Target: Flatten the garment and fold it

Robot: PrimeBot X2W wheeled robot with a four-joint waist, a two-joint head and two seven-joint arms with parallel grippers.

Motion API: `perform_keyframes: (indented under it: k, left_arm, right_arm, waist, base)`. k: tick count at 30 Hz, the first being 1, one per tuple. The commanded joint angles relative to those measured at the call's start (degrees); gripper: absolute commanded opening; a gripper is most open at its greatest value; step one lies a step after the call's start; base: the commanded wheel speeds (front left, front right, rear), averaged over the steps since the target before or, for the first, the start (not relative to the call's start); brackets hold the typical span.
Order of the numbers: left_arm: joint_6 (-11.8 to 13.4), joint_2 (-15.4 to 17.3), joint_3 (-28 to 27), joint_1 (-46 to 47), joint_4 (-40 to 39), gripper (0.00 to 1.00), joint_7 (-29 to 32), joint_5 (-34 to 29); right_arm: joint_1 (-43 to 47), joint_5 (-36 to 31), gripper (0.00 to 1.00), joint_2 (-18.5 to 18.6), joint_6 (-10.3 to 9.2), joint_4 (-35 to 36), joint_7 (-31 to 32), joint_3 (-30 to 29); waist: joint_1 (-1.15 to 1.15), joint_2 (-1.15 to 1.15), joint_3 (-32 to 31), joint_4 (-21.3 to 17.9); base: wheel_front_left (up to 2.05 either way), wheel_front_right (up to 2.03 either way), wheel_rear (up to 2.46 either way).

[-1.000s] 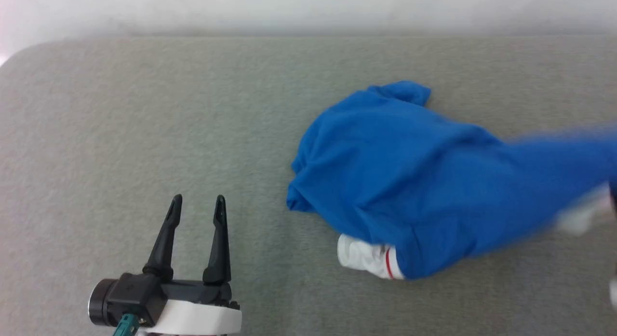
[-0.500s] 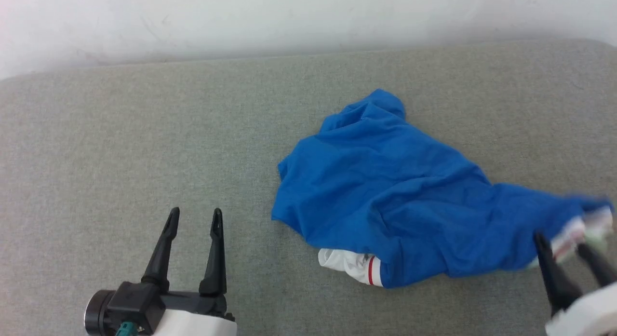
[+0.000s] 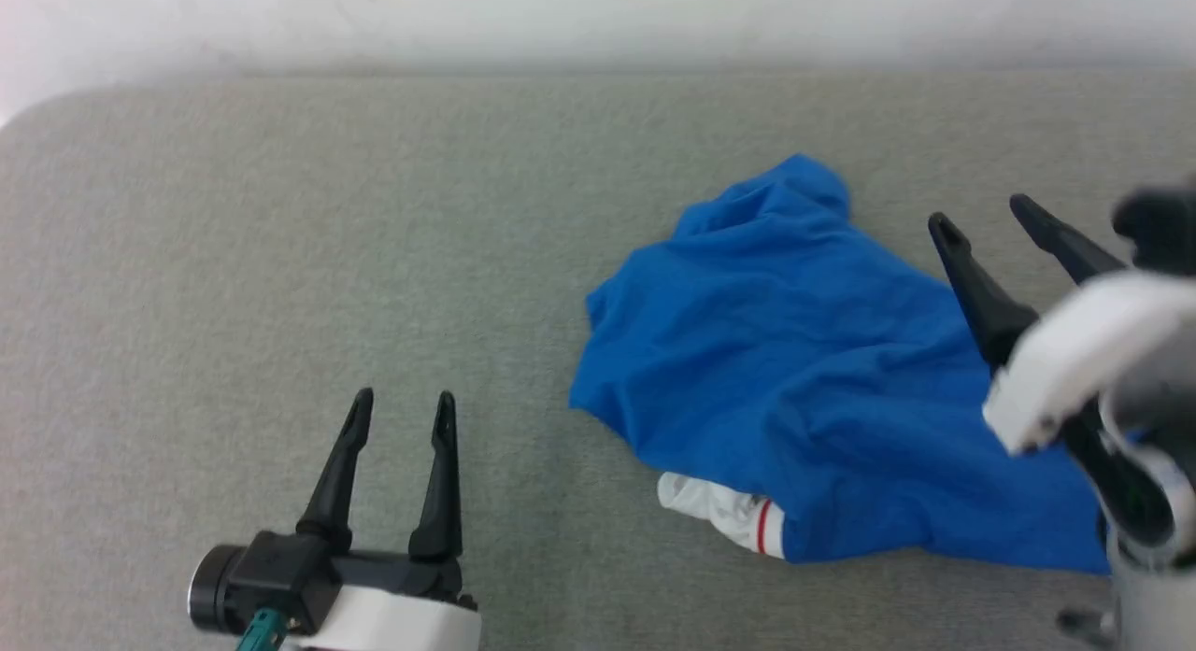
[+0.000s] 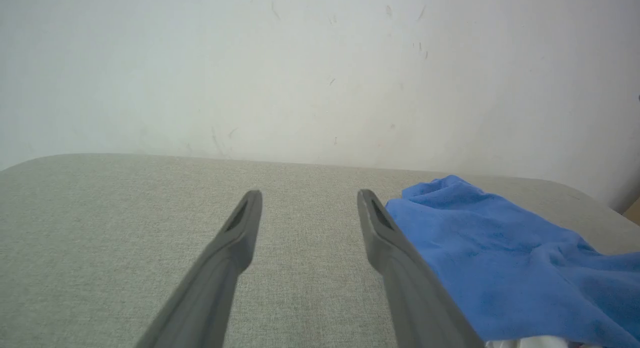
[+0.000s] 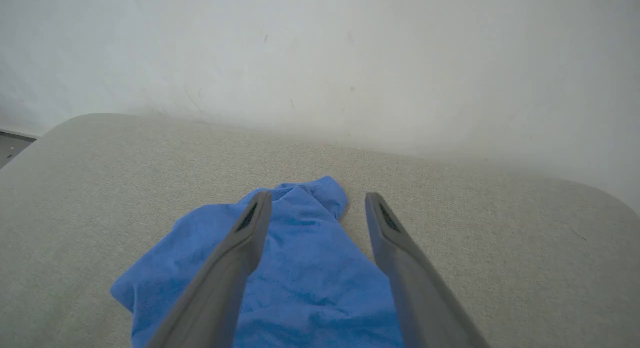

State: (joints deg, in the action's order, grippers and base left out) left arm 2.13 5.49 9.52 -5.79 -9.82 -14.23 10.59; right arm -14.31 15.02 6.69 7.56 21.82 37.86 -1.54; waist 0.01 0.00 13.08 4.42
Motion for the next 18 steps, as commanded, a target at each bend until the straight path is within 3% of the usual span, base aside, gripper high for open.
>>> perform_keyframes:
  k: [1,8,15,16,17,18]
  left_arm:
    - [-0.2,-0.3,0.2,1.4,0.2,1.0,-0.4,0.2]
    - [-0.9,-1.3,2.3,4.8,1.9,1.0,-0.7,0.7]
    - [-1.3,-2.1,4.5,7.3,2.3,1.0,-0.7,0.9]
    - [-1.2,-2.2,4.7,7.6,2.3,1.0,-0.7,0.9]
    - [-1.2,-2.2,4.8,7.7,2.3,1.0,-0.8,1.0]
    - [-1.1,-2.3,4.9,7.8,2.3,1.0,-0.8,1.0]
  right_arm:
    - [-2.9,-0.1,1.0,0.4,-0.08,-2.8,2.5,-0.3]
    - [-11.3,-4.6,1.0,7.0,-0.08,-18.2,15.8,2.7]
    - [-11.8,-7.2,1.0,10.8,-0.08,-27.3,16.6,3.3]
    - [-11.4,-7.3,0.38,10.7,-0.08,-28.1,16.5,2.7]
    - [-11.1,-7.4,0.0,10.5,-0.08,-28.7,16.4,2.4]
    - [-10.8,-7.3,0.0,10.4,-0.08,-29.1,16.5,2.5]
  waist:
    - [-0.01,0.0,3.2,3.1]
    - [-0.01,0.0,8.3,9.2]
    - [-0.01,0.0,11.3,14.5]
    - [-0.01,0.0,11.4,15.0]
    - [-0.01,0.0,11.4,15.4]
    - [-0.01,0.0,11.4,15.6]
  base:
    - [0.0,0.0,0.0]
    - [0.0,0.0,0.0]
    - [0.0,0.0,0.0]
    - [0.0,0.0,0.0]
    - [0.0,0.0,0.0]
    - [0.0,0.0,0.0]
